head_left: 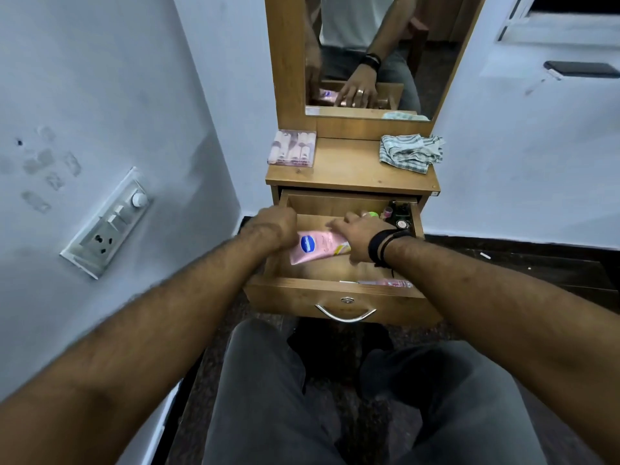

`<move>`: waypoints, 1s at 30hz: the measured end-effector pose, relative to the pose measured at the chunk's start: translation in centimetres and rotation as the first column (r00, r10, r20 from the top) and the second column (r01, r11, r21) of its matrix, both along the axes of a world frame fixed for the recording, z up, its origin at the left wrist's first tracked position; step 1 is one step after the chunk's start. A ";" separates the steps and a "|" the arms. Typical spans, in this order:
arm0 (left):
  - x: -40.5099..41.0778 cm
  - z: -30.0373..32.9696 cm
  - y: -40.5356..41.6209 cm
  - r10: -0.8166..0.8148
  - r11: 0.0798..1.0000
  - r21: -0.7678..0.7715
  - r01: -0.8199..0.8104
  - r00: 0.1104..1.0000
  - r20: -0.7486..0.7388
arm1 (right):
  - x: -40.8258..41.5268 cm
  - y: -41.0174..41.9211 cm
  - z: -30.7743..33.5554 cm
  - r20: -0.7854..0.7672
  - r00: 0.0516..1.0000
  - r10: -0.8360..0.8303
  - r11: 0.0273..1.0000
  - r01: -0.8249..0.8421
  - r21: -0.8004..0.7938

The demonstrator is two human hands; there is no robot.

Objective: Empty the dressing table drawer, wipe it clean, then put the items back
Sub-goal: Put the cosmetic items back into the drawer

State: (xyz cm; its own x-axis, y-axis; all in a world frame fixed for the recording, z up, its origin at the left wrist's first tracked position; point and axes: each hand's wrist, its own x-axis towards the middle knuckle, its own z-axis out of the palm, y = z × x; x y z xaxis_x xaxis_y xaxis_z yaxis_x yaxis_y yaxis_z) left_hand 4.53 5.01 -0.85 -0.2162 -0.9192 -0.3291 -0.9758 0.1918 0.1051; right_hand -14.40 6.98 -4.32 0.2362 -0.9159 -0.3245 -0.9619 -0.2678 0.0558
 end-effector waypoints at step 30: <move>-1.9 -4.8 2.3 -0.154 0.985 0.124 0.123 0.948 0.277 | 1.1 0.2 -4.0 0.124 0.992 -0.006 0.970 -0.024 0.243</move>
